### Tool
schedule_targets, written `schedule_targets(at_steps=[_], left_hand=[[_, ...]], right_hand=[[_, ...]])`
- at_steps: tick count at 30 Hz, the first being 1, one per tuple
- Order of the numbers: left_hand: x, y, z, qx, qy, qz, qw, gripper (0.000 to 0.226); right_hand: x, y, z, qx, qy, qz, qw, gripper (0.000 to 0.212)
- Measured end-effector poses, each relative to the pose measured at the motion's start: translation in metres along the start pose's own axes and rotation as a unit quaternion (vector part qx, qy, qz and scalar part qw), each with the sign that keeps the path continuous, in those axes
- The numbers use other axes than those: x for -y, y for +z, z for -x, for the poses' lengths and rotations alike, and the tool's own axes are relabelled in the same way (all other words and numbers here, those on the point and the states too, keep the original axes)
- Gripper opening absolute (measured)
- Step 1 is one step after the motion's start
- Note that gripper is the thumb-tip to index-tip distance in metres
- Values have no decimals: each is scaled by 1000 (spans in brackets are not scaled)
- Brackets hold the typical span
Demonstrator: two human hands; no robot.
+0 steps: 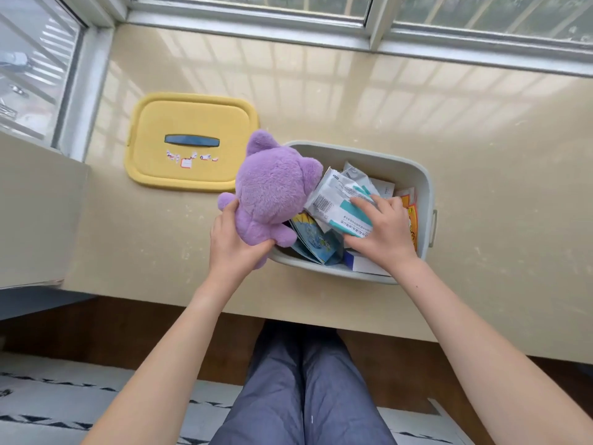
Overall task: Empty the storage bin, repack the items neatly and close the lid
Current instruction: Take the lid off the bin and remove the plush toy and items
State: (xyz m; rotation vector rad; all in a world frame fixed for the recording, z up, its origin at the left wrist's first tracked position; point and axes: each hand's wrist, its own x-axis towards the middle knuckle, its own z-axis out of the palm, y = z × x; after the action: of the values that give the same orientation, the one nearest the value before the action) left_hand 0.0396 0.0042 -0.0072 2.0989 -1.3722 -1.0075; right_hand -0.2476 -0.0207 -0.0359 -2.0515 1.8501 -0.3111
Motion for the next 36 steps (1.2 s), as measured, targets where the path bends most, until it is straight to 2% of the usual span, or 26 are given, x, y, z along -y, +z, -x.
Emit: schedule_targets(at_steps=[4,12,21,29,36], left_hand=[[-12,-3,5,-20,1,-2,1000,81],[-21,-18,28,-14,32,-13,999,80],[-63,-18,52,29,88,13,996,82],[-136,43,55,68,130,20,989,81],[-216,143,63,60,124,33,990,81]], right_hand=[[11,-12,15,-55,48,-28,997,70],[42,-33,67,-116,156,-57,979,75],[46,-77,113,-203,258,-57,943,72],[-21,-130,126,-230,325,-66,915,70],[-131,-170,107,-219,343,-106,907,70]])
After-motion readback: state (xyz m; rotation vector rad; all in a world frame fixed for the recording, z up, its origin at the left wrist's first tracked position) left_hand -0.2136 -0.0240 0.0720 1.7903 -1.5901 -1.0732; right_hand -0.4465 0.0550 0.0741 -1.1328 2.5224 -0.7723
